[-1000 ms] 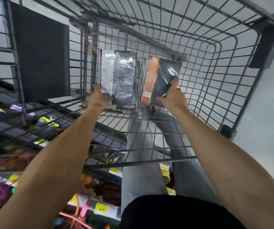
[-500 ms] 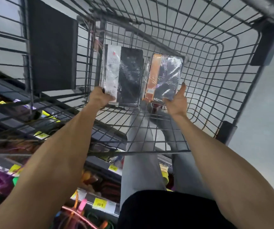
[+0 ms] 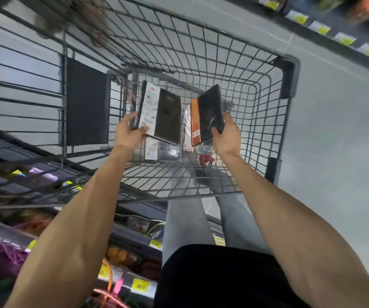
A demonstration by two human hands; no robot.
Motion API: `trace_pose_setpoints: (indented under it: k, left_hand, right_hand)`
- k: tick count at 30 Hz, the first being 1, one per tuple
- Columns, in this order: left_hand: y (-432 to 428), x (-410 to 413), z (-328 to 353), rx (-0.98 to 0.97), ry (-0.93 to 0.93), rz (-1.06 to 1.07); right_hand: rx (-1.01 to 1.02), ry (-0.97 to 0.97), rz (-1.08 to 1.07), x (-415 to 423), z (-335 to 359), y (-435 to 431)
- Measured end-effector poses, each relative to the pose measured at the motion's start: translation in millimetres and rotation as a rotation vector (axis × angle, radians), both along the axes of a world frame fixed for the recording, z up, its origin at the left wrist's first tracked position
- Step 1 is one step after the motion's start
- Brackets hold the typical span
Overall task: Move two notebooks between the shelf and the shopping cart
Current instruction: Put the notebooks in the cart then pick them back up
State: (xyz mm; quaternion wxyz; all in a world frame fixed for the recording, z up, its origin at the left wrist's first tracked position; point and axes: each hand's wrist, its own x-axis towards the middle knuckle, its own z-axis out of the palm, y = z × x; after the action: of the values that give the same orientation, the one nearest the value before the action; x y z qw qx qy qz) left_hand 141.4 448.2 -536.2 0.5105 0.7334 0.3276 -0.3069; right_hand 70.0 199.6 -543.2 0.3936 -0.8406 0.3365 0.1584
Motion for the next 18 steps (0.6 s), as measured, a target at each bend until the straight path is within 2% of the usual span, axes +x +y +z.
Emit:
trace_pose_setpoints:
  k: [5,10,18]
  left_hand:
    - [-10.3,5.4,44.0,-0.021,-0.057,0.043]
    - [14.4,-14.8,77.1,-0.036,-0.106,0.065]
    - [41.1,-14.9,155.6,-0.151,-0.261,-0.02]
  right_hand:
    - [-0.011,0.017,0.036,-1.2,44.7,-13.2]
    - [0.022,-0.034,-0.013,-12.2,93.4,-23.0]
    - [-0.022,-0.207,-0.083,-4.1,171.6,-14.9]
